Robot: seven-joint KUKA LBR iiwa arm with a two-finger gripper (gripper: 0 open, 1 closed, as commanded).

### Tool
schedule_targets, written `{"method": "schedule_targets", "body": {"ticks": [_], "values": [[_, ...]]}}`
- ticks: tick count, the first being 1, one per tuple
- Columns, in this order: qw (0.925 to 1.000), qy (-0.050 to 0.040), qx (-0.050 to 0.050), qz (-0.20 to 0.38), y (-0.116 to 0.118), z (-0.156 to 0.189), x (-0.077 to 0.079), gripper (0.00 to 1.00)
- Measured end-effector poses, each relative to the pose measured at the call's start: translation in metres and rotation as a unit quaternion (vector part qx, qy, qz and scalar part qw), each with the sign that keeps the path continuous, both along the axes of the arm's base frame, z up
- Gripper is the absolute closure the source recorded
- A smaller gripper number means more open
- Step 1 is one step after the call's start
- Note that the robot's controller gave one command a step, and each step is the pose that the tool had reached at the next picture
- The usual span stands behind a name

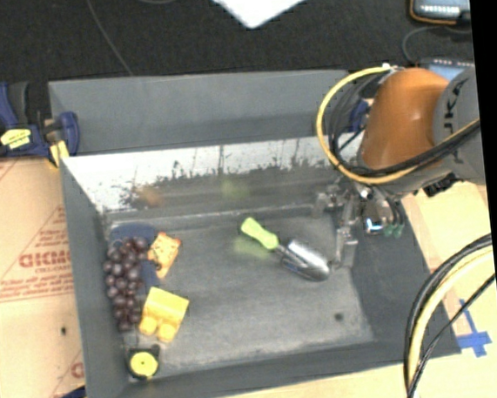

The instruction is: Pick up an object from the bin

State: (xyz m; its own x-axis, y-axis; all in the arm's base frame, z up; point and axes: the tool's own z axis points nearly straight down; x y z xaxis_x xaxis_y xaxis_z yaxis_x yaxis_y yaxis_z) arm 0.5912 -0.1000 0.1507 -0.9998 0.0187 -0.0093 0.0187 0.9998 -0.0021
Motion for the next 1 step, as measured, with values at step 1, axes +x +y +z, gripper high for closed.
{"method": "schedule_targets", "body": {"ticks": [1], "values": [[0.9978, 0.0042, 0.001, -0.066, 0.0170, -0.0340, -0.0030, 0.00]]}}
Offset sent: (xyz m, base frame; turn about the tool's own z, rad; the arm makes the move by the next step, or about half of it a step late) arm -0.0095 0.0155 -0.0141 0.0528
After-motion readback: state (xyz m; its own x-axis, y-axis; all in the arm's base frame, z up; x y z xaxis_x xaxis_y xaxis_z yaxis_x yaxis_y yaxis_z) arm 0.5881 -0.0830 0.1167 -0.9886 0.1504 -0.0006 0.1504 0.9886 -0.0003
